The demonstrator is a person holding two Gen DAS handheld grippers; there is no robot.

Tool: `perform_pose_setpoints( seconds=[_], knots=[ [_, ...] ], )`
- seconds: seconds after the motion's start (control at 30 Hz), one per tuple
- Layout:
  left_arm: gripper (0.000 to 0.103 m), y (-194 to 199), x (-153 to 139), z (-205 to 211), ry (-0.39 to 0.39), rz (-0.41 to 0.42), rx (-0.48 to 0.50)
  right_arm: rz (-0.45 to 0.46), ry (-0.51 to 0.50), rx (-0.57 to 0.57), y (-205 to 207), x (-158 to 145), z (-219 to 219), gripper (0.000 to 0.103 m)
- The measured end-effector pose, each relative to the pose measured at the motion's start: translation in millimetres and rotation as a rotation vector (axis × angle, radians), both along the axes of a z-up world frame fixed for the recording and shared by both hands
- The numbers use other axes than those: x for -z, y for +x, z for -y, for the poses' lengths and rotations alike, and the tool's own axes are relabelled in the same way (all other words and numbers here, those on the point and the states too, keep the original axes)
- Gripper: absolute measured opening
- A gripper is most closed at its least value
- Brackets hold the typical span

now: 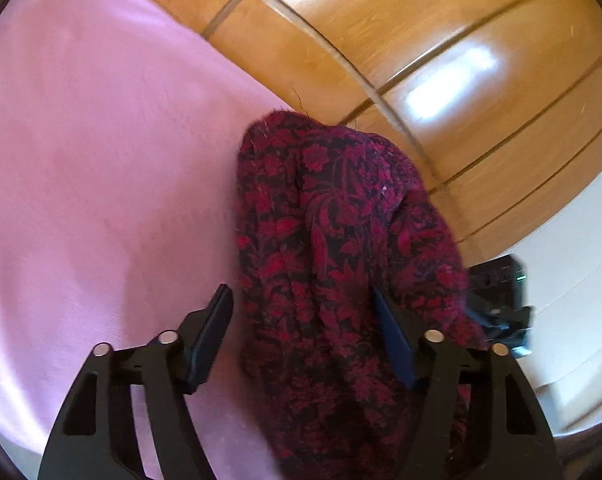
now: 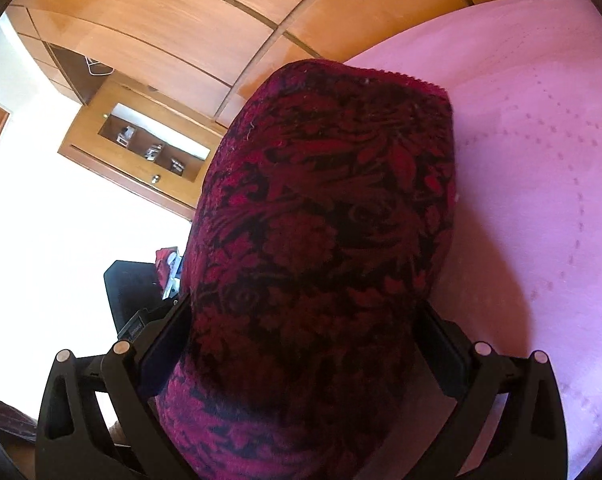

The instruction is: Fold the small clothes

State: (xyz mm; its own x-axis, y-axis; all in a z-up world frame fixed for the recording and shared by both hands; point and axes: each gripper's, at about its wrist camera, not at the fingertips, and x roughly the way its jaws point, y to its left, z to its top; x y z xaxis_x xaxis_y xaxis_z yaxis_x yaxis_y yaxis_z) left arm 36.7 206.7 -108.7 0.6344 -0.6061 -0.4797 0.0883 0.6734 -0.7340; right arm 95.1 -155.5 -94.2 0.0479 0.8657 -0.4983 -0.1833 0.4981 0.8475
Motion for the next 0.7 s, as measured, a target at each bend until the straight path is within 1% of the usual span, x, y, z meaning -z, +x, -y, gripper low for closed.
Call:
perform_pose_setpoints(
  seconds=[0.03,0.07,0.1,0.13,0.17,0.2,0.23,0.3,0.33,0.37,0.43,0.53,0.6,0.63,0.7],
  knots=[
    [0.064,0,5,-1,-0.053,-0.003,0.006,-0.001,-0.005,-0.001,1,-3,-2,0.101],
    [0.064,-1,7,-1,-0.078,-0.003,0.006,0.007,-0.016,0.001,0,-6,-3,0.098],
    [0.061,-4,8,0,-0.094,0.000,0.010,0.021,-0.023,0.003,-2,-11,-4,0.094],
    [0.059,-6,8,0,-0.114,0.005,0.015,0.034,-0.025,0.006,-4,-18,-5,0.086],
    [0.058,-7,7,0,-0.163,0.014,0.027,0.047,-0.025,0.009,-7,-25,-5,0.081],
    [0.058,-8,6,1,-0.200,0.021,0.035,0.064,-0.021,0.010,-9,-33,-5,0.078],
    [0.058,-9,3,6,-0.217,0.033,0.046,0.085,-0.010,0.012,-13,-42,-4,0.075],
    [0.058,-7,-5,18,-0.216,0.043,0.074,0.125,0.003,0.016,-19,-58,-1,0.073],
    [0.058,-4,-9,25,-0.222,0.046,0.090,0.162,-0.004,0.025,-24,-71,5,0.073],
    [0.058,0,-14,34,-0.227,0.055,0.116,0.180,-0.006,0.036,-26,-77,9,0.072],
    [0.058,11,-26,55,-0.224,0.072,0.168,0.224,-0.005,0.083,-32,-94,31,0.072],
    [0.058,39,-48,104,-0.196,0.103,0.281,0.278,-0.024,0.181,-39,-114,79,0.072],
    [0.058,66,-65,153,-0.154,0.123,0.371,0.303,-0.050,0.239,-44,-121,108,0.072],
    [0.058,73,-69,167,-0.138,0.129,0.395,0.317,-0.071,0.285,-45,-125,130,0.072],
    [0.058,97,-79,216,-0.103,0.132,0.470,0.333,-0.104,0.351,-48,-129,164,0.072]
  ],
)
